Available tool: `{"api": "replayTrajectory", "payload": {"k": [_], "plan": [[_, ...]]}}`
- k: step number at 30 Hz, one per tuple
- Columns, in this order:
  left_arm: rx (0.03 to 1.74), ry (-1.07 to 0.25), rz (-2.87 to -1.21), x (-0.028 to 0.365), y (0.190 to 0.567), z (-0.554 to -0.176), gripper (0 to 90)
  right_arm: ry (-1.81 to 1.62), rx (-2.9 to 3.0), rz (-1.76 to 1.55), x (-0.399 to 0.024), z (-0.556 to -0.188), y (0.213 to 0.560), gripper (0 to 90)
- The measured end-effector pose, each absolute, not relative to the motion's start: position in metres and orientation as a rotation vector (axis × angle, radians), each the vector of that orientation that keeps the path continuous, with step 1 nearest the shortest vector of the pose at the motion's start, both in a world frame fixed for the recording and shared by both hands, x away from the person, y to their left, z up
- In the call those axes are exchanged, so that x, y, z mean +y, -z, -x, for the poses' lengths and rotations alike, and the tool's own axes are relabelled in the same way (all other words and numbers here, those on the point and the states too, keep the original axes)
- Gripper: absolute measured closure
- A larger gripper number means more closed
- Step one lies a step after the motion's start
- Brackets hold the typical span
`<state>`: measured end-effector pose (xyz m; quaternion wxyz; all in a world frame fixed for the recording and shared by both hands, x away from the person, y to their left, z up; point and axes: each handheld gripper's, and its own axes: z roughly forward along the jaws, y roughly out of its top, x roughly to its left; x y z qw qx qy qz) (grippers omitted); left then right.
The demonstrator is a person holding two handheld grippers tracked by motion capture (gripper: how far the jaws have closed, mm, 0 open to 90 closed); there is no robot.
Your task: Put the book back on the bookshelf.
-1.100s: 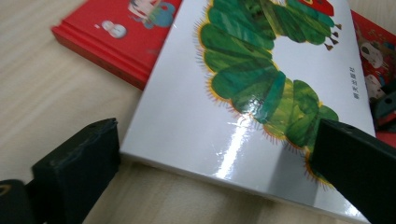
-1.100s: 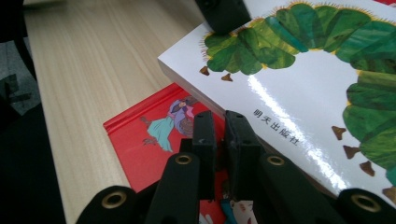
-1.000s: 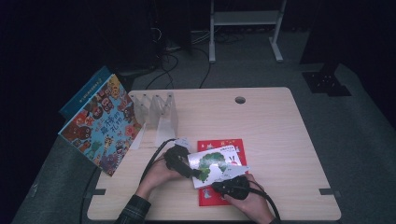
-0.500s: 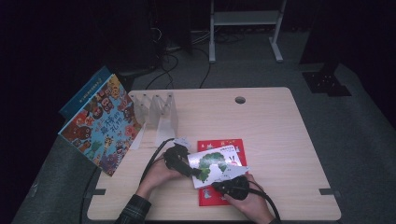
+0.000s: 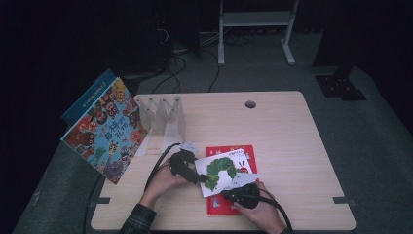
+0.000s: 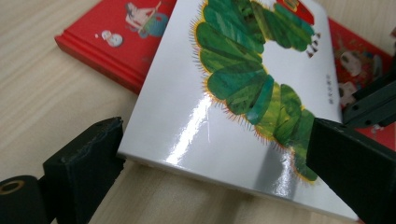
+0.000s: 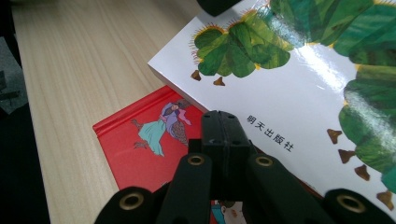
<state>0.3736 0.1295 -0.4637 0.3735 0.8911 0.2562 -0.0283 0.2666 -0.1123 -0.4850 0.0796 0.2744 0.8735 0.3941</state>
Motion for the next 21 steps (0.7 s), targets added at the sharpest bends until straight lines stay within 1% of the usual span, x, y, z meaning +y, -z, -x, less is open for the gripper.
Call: {"api": "replayTrajectory", "payload": {"k": [6, 10, 15, 21], "plan": [[0.647, 0.05, -2.231, 0.133, 0.45, -0.368, 6.3, -1.179, 2.613, -0.811, -0.11, -0.268, 0.485, 89.5], [0.628, 0.037, -2.173, 0.139, 0.439, -0.364, 10.7, -1.174, 2.611, -0.818, -0.111, -0.269, 0.485, 89.5], [0.598, 0.024, -2.125, 0.143, 0.428, -0.358, 17.6, -1.177, 2.607, -0.811, -0.111, -0.27, 0.486, 89.5], [0.56, 0.018, -2.086, 0.147, 0.416, -0.352, 30.0, -1.18, 2.604, -0.804, -0.111, -0.272, 0.486, 89.3]]}}
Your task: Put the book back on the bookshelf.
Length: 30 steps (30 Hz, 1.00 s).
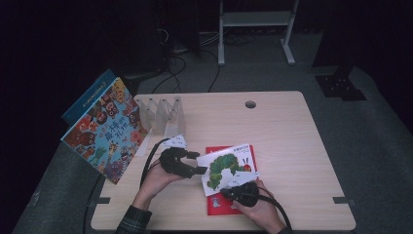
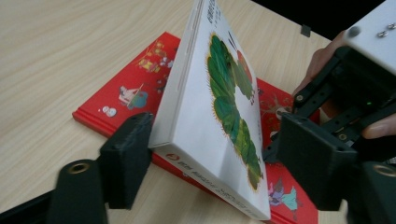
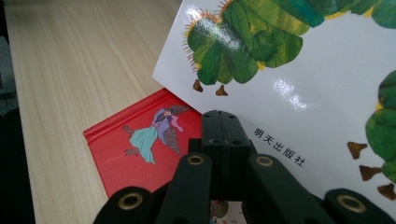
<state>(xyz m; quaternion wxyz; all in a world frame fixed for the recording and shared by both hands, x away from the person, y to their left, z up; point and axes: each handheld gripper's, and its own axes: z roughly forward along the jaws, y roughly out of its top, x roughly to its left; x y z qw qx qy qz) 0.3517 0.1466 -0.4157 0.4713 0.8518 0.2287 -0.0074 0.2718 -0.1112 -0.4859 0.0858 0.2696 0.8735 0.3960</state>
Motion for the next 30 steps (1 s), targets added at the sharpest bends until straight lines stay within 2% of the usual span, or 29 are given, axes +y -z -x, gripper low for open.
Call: {"api": "replayTrajectory", "payload": {"k": [3, 15, 30], "plan": [[0.536, 0.037, -2.066, 0.148, 0.41, -0.348, 37.1, -1.182, 2.606, -0.801, -0.111, -0.272, 0.486, 89.1], [0.475, 0.103, -2.065, 0.145, 0.409, -0.344, 52.5, -1.185, 2.607, -0.795, -0.112, -0.272, 0.486, 87.9], [0.417, 0.101, -2.117, 0.123, 0.423, -0.334, 61.8, -1.189, 2.591, -0.802, -0.111, -0.274, 0.487, 86.2]]}}
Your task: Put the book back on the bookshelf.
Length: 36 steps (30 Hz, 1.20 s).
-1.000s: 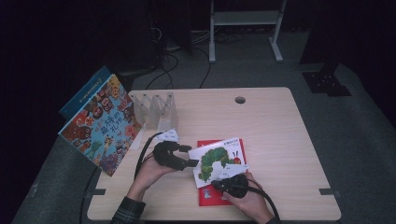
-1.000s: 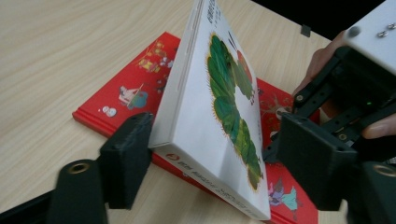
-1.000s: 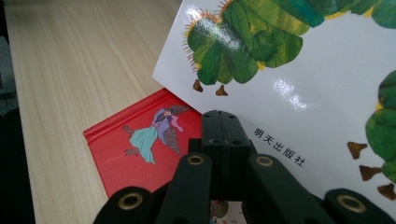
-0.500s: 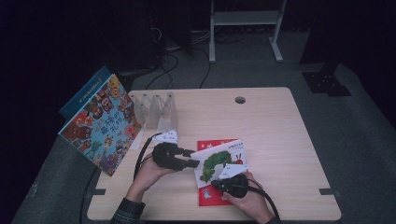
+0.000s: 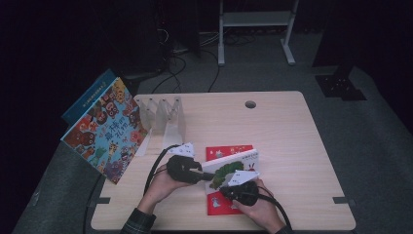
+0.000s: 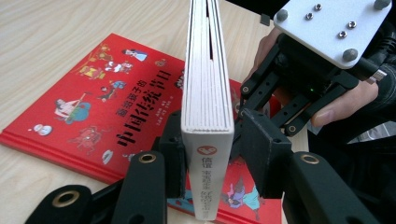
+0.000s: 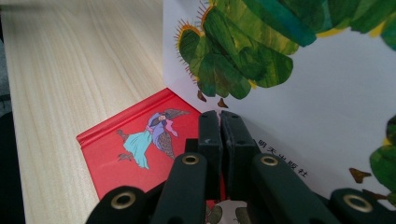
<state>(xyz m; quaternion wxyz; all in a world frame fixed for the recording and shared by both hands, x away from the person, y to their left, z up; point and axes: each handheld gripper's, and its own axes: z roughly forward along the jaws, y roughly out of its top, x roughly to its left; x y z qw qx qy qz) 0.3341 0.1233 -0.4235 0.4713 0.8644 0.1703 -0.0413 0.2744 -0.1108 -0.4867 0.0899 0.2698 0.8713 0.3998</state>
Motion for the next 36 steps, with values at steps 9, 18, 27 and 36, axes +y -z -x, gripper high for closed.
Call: {"api": "replayTrajectory", "payload": {"k": [9, 18, 27, 36], "plan": [[0.382, 0.057, -2.112, 0.111, 0.431, -0.331, 65.5, -1.188, 2.586, -0.788, -0.11, -0.275, 0.487, 85.6], [0.376, 0.039, -2.09, 0.109, 0.436, -0.331, 72.6, -1.192, 2.583, -0.786, -0.11, -0.275, 0.487, 85.2], [0.37, -0.003, -2.062, 0.108, 0.435, -0.33, 74.8, -1.191, 2.587, -0.786, -0.11, -0.274, 0.487, 82.0], [0.416, -0.047, -2.007, 0.12, 0.427, -0.331, 75.2, -1.237, 2.506, -0.823, -0.131, -0.277, 0.477, 76.1]]}}
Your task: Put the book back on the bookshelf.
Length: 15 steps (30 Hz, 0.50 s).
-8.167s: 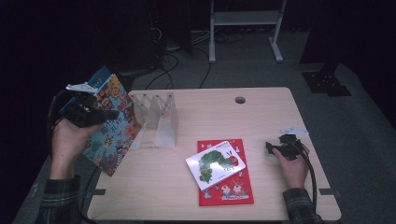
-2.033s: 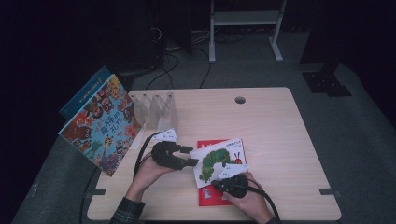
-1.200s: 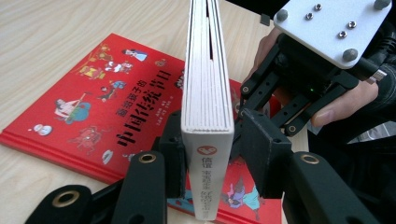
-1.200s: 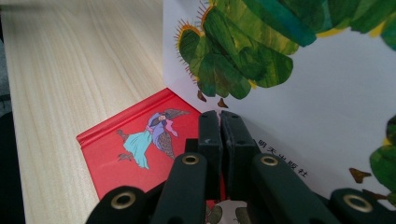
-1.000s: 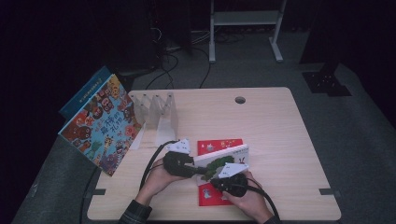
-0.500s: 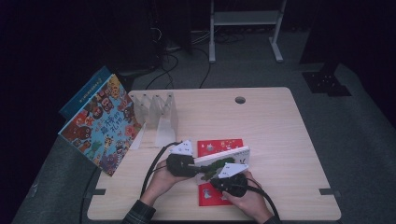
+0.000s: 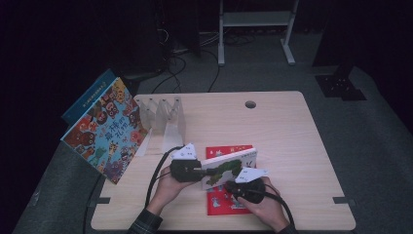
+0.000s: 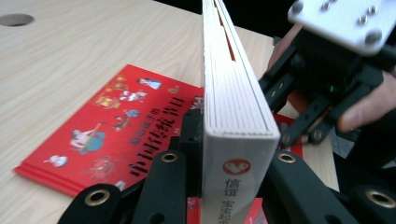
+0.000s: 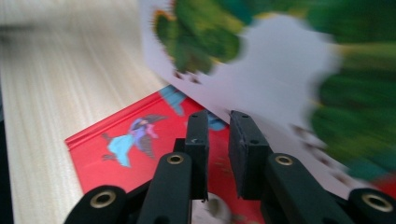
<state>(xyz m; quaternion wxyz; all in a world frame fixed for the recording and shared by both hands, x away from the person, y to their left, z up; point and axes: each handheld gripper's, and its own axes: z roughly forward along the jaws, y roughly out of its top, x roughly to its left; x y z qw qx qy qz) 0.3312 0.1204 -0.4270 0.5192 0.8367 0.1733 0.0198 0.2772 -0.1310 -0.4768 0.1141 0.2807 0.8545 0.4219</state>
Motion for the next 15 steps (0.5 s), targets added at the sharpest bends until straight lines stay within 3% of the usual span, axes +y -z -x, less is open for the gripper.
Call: {"api": "replayTrajectory", "payload": {"k": [8, 15], "plan": [[0.464, -0.07, -1.958, 0.137, 0.419, -0.334, 75.2, -1.237, 2.355, -0.907, -0.171, -0.288, 0.467, 68.3], [0.489, -0.08, -1.923, 0.151, 0.412, -0.334, 75.2, -1.156, 2.201, -1.06, -0.214, -0.309, 0.469, 51.7]]}}
